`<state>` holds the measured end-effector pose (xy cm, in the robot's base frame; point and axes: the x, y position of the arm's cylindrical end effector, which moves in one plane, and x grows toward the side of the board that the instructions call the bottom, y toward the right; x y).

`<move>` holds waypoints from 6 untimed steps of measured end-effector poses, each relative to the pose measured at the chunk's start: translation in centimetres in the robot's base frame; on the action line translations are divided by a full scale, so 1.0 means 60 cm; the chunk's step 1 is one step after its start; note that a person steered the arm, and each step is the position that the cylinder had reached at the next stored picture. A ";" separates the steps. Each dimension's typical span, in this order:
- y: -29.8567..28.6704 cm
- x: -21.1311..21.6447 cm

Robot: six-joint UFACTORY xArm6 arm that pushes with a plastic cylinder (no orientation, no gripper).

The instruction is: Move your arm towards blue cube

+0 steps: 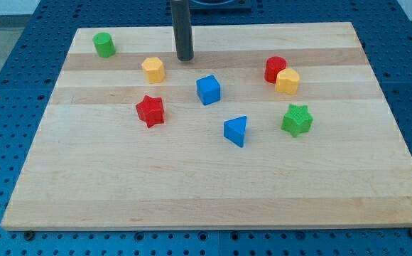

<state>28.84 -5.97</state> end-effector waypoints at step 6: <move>0.007 0.071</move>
